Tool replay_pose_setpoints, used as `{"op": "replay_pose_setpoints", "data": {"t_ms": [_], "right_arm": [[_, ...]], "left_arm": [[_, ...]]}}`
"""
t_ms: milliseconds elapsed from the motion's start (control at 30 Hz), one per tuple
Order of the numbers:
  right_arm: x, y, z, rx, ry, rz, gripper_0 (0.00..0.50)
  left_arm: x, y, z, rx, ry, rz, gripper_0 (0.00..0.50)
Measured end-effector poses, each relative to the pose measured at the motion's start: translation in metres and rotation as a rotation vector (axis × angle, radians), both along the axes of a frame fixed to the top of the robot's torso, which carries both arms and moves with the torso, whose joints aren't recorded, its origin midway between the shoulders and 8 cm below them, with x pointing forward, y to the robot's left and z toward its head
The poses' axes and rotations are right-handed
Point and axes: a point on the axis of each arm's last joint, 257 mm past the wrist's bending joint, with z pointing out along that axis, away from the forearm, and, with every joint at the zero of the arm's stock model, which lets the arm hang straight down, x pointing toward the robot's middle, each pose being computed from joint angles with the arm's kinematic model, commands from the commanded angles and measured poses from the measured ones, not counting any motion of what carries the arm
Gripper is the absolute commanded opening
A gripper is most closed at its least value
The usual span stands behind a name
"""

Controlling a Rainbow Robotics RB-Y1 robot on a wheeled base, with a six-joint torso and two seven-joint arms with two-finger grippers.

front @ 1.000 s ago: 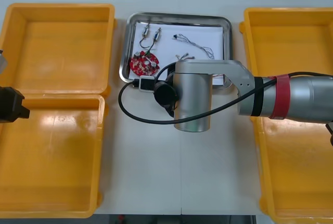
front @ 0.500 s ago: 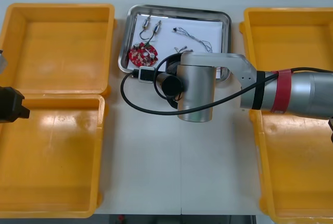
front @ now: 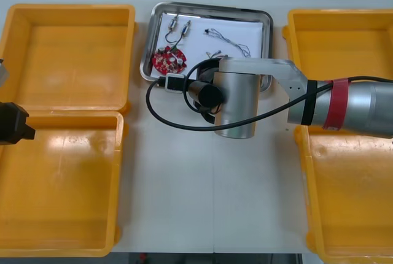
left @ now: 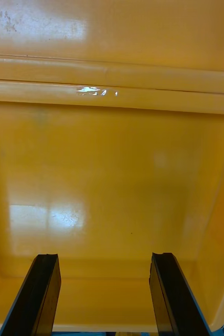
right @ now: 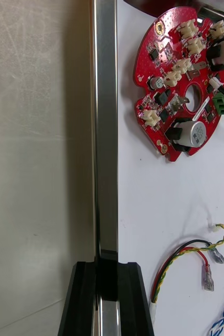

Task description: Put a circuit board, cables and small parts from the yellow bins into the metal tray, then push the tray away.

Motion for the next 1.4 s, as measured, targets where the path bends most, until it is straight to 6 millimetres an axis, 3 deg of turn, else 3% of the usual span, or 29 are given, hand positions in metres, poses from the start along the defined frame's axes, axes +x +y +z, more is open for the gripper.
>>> {"op": "replay_pose_setpoints", "data": {"t_ms": [200, 267, 333, 367, 433, 467, 833, 967, 1400], "right_arm": [[0.001, -0.001, 0.001, -0.001, -0.003, -0.001, 0.000], [0.002, -0.001, 0.001, -0.003, -0.003, 0.000, 0.054], [0.002, -0.001, 0.001, -0.007, -0.004, 0.004, 0.234], [0.002, -0.001, 0.001, -0.009, -0.004, 0.004, 0.285], [0.002, -0.001, 0.001, -0.016, -0.005, 0.009, 0.485], [0.002, -0.001, 0.001, -0.024, -0.007, 0.015, 0.500], [-0.005, 0.000, 0.000, -0.034, 0.003, 0.019, 0.500], [-0.022, 0.000, -0.001, -0.043, 0.048, -0.004, 0.500], [-0.075, 0.002, 0.025, -0.087, 0.105, -0.033, 0.500]], "left_arm": [[0.000, 0.000, 0.000, 0.000, 0.000, 0.000, 0.500], [0.000, 0.000, 0.000, 0.000, 0.000, 0.000, 0.500], [0.000, 0.000, 0.000, 0.000, 0.000, 0.000, 0.500], [0.000, 0.000, 0.000, 0.000, 0.000, 0.000, 0.500], [0.000, 0.000, 0.000, 0.000, 0.000, 0.000, 0.500], [0.000, 0.000, 0.000, 0.000, 0.000, 0.000, 0.500], [0.000, 0.000, 0.000, 0.000, 0.000, 0.000, 0.500], [0.000, 0.000, 0.000, 0.000, 0.000, 0.000, 0.500], [0.000, 0.000, 0.000, 0.000, 0.000, 0.000, 0.500]]}}
